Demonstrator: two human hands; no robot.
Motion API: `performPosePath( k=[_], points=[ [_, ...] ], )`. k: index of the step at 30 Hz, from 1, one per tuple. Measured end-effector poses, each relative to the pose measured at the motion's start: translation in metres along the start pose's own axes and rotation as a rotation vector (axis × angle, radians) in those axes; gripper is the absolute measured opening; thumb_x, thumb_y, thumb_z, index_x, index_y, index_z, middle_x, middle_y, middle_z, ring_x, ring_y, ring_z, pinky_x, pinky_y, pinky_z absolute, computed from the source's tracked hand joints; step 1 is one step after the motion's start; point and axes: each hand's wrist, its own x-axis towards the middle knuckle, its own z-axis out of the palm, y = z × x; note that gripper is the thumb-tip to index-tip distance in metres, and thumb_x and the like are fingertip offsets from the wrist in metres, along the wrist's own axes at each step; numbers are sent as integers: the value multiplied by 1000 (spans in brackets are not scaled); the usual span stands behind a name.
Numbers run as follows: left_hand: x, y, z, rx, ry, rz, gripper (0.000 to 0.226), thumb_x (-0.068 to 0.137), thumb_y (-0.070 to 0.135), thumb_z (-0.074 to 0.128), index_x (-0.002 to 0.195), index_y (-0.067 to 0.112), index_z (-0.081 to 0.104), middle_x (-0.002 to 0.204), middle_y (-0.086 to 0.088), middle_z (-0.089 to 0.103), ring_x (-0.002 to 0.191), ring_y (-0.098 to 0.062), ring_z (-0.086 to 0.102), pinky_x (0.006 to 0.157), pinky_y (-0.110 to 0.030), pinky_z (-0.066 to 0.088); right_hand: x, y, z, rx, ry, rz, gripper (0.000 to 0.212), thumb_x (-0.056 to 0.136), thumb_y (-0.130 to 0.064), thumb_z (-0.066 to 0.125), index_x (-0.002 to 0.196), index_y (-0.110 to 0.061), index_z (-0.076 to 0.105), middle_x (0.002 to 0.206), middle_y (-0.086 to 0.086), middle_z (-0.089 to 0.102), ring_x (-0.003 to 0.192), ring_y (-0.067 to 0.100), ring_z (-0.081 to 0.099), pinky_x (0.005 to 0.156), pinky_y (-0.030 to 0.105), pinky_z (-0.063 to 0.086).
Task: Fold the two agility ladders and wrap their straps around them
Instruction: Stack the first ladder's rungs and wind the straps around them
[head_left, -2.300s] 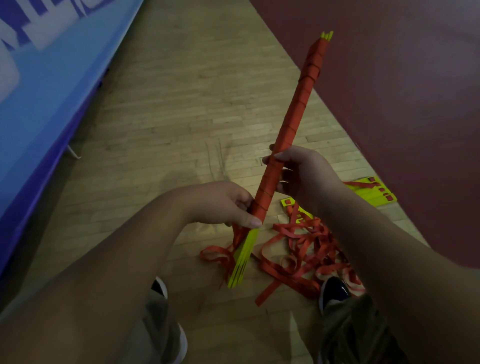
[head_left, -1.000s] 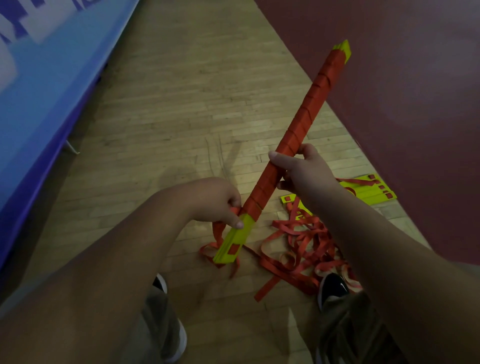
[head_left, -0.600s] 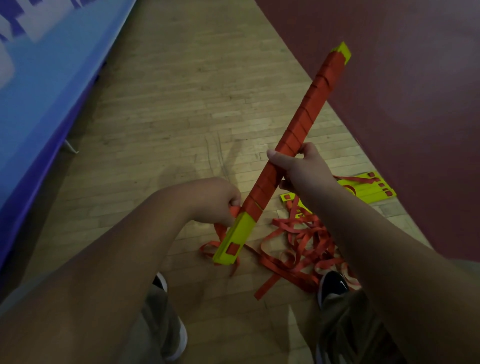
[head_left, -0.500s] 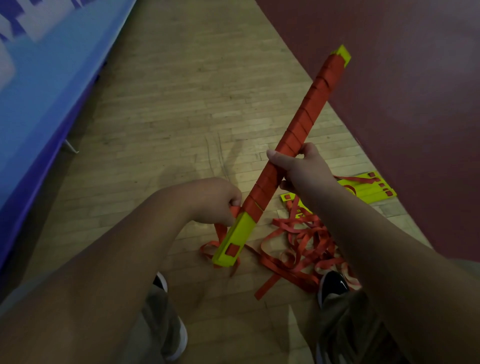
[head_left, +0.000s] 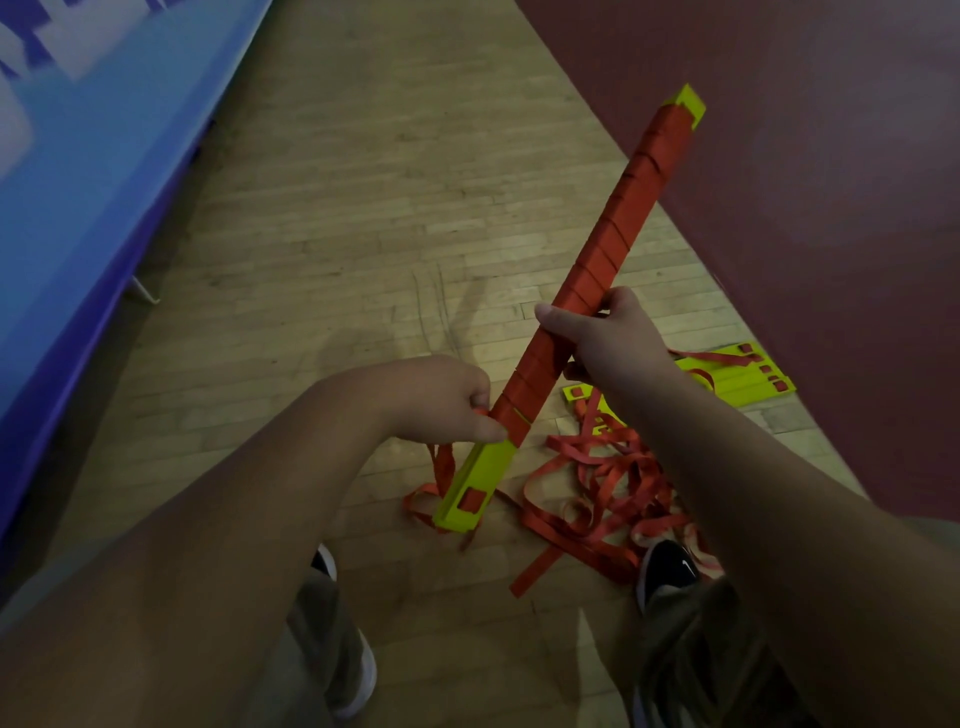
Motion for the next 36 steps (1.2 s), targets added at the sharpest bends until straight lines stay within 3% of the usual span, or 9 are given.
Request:
performPosePath(
  k=[5,13,18,22,26,31,33,36],
  points=[
    [6,2,5,2,79,20,41,91,61,79,99,22,67,99,-1,69,90,-18,66,72,-35,49,2,2,1,17,15,32,51,87,-38,93,121,-19,60,109,5,74,91,20,75,67,33,61],
    [9,-2,8,-16,126,28,45,86,69,79,89,25,70,91,-3,71,86,-22,70,74,-40,56,4,4,-2,-15,-19,40,53,85,-46,93,120,-20,62,111,6,75,95,23,77,72,35,63],
    [7,-5,5,-62,112,42,41,90,64,78,93,24,73,96,-6,72,88,-22,69,73,-36,50,-1,-3,-4,42,-120,105,61,86,-44,93,127,-16,59,110,7,79,78,16,66,61,33,58],
    [1,-11,-5,-193,100,94,37,90,62,79,94,26,75,98,-10,74,80,-17,63,72,-36,48,-9,-16,-5,110,-302,159,50,98,-22,78,136,-17,47,113,7,85,62,14,46,58,31,44],
    [-1,-14,-8,-227,127,115,33,90,62,80,93,29,77,97,-5,75,87,-21,70,76,-37,52,-15,-20,-4,170,-342,128,49,100,-9,70,141,-15,44,116,9,84,61,16,40,59,33,40],
    [-1,-15,-13,-300,121,112,23,89,56,83,107,41,82,98,11,78,93,-9,73,86,-35,58,-14,-19,-2,207,-313,121,52,99,-7,71,142,-21,46,114,9,84,66,16,53,58,32,44],
    [-2,-17,-15,-332,92,131,22,89,55,84,104,38,83,91,12,78,86,-6,73,85,-35,60,-14,-20,-1,208,-301,119,50,100,-8,71,142,-23,48,113,9,84,63,13,64,57,31,45],
    [-3,-18,-17,-343,51,145,23,90,53,84,100,33,83,82,11,76,77,-4,72,79,-32,58,-14,-18,1,223,-277,118,50,100,-8,72,142,-21,48,113,11,84,53,7,64,55,30,43]
  ],
)
